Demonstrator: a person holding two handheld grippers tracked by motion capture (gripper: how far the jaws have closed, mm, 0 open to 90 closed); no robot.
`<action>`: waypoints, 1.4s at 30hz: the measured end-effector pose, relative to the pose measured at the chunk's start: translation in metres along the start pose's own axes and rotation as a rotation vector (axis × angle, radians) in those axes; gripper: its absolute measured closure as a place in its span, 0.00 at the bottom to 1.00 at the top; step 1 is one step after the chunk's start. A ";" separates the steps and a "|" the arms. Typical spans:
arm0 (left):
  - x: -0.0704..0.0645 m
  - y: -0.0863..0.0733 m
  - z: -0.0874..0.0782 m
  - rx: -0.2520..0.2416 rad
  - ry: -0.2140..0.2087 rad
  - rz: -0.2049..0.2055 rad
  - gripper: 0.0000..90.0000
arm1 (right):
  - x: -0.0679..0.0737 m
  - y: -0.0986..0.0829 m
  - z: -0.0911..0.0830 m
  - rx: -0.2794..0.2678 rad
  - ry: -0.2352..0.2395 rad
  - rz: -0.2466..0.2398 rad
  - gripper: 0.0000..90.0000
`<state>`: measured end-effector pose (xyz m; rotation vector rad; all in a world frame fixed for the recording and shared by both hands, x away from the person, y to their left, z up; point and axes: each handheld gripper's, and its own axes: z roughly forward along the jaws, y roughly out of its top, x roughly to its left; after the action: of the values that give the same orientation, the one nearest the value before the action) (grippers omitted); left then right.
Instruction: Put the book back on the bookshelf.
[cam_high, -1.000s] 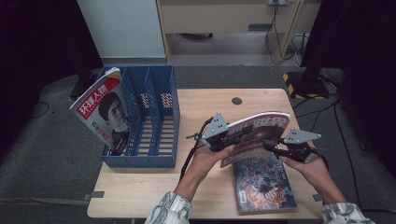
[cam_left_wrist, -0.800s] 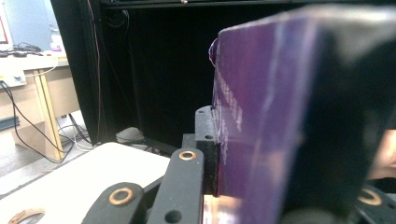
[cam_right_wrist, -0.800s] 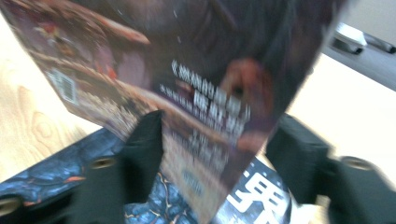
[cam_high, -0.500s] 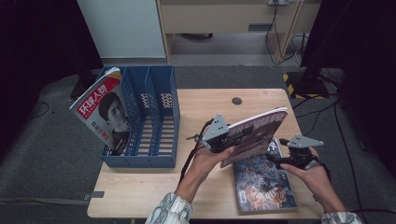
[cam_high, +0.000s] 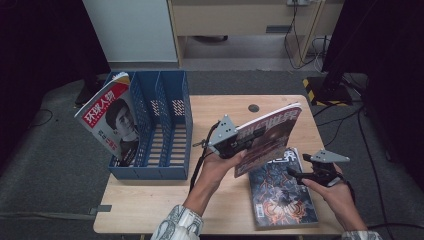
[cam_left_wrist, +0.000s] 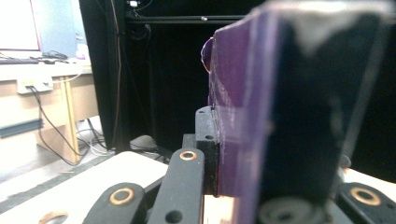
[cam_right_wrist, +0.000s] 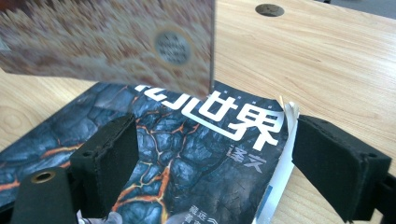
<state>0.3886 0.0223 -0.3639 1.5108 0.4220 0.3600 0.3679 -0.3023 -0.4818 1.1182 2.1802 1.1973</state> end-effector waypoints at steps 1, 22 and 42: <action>0.001 0.003 -0.002 0.001 0.005 0.003 0.93 | 0.001 -0.001 0.000 -0.005 -0.003 0.002 0.16; 0.006 0.043 -0.052 -0.023 0.097 0.025 0.93 | 0.014 -0.013 0.004 0.048 -0.024 0.009 0.13; 0.024 0.063 -0.120 -0.052 0.219 0.030 0.93 | 0.013 -0.012 0.003 0.037 -0.049 0.011 0.15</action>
<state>0.3542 0.1408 -0.3038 1.4336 0.5589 0.5592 0.3570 -0.2943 -0.4929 1.1638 2.1705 1.1261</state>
